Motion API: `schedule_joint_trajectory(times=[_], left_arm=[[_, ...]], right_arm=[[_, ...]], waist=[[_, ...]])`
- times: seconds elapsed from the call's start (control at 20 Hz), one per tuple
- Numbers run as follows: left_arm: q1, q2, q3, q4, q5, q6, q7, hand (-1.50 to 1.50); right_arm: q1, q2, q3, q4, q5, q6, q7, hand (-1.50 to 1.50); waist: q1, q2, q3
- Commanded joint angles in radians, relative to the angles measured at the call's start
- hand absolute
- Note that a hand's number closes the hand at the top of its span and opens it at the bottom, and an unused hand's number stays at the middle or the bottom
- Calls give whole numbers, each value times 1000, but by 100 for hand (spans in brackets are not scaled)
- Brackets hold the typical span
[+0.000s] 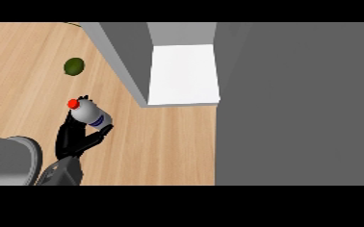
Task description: Pick up the bottled water, place it into the cabinet and close the cabinet
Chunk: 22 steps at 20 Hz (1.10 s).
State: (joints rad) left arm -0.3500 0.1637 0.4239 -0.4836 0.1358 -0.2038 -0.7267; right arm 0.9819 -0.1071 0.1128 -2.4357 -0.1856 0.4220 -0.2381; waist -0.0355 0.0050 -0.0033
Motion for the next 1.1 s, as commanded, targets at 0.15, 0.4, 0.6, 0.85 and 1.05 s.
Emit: schedule_joint_trajectory(times=[0.15, 0.4, 0.6, 0.85, 1.05], left_arm=[[-94, 11, 49, 167, 39, -41, -73, 150], [-106, -17, 64, 203, 60, -69, -130, 150], [-81, -49, 13, 220, 16, -107, -188, 150], [27, -159, -84, 151, -38, -67, -299, 150], [-8, -160, -128, 119, -17, -71, -279, 150]], right_arm=[[-18, 3, 2, -116, -30, -30, 76, -150], [65, 6, 28, -157, -16, -2, 47, -150], [8, -10, -22, -117, -66, -18, 72, -150], [89, 0, -3, -161, -49, -13, 45, -150], [34, -13, -16, -155, -72, -25, 93, -150]], waist=[[9, 3, 0], [5, 1, 0], [15, 1, 1], [21, -9, 3], [26, -6, 2]])
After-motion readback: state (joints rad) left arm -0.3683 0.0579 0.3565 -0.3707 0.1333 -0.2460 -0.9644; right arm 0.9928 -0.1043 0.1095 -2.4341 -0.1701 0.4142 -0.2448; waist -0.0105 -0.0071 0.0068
